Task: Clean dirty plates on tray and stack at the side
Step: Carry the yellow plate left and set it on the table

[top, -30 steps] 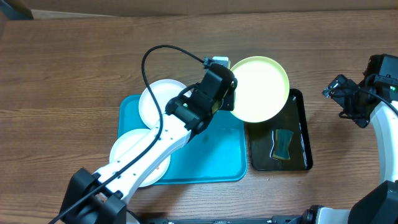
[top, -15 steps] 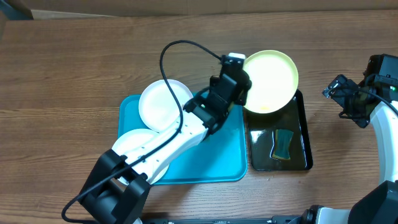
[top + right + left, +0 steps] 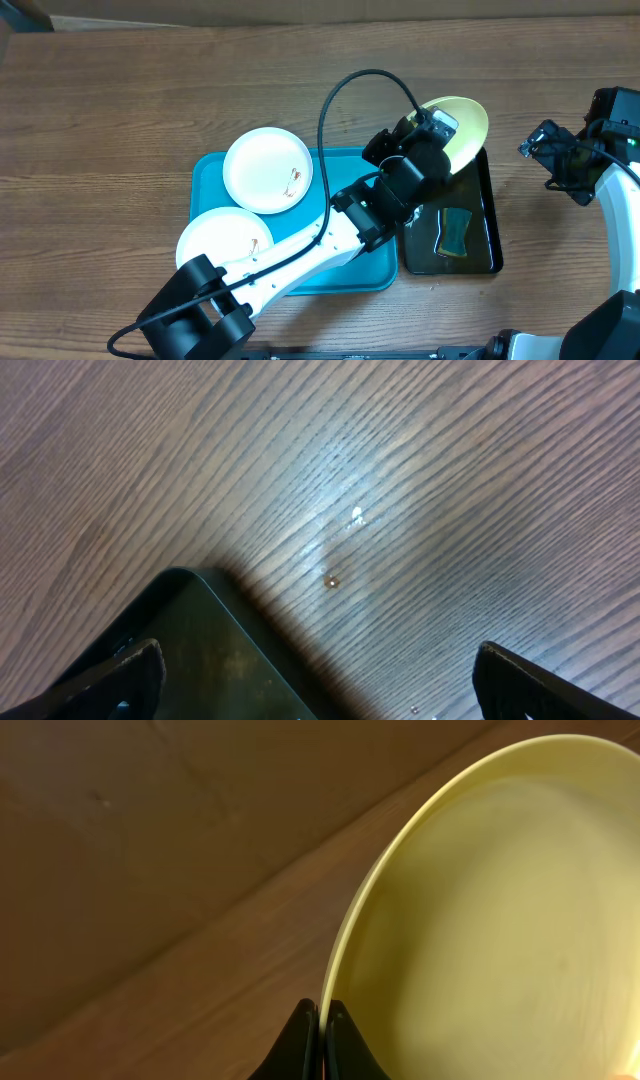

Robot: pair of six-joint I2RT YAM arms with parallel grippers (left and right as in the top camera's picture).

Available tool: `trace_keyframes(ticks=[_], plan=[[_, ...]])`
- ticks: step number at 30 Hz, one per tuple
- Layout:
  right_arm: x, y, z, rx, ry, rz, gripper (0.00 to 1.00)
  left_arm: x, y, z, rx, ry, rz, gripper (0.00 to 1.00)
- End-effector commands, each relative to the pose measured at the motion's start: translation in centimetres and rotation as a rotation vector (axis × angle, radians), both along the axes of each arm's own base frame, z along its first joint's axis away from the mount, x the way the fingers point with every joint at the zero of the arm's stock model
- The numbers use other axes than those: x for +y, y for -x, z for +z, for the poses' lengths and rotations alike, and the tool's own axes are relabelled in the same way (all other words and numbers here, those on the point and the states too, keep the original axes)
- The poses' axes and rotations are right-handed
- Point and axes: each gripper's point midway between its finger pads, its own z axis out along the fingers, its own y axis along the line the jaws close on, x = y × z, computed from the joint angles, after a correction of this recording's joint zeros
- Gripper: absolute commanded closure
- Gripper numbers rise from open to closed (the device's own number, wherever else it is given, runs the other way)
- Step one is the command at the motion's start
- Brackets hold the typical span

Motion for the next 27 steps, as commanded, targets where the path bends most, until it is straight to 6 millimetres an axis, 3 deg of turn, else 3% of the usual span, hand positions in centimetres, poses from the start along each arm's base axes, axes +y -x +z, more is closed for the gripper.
trace_keyframes(ticks=[1, 10, 17, 27], plan=[[-0.4, -0.4, 0.7, -0.018, 0.017, -0.004, 0.00, 0.8, -0.5, 2.1, -0.096, -0.144, 0.037, 0.96], [-0.4, -0.4, 0.7, -0.018, 0.017, -0.004, 0.00, -0.9, 0.0, 5.9, -0.258, -0.259, -0.021, 0.96], [-0.4, -0.4, 0.7, -0.018, 0.017, -0.004, 0.00, -2.6, 1.8, 6.1, -0.297, -0.398, -0.088, 0.96], [-0.4, -0.4, 0.7, -0.018, 0.017, -0.004, 0.00, -4.2, 3.5, 7.6, -0.358, -0.412, -0.115, 0.96]])
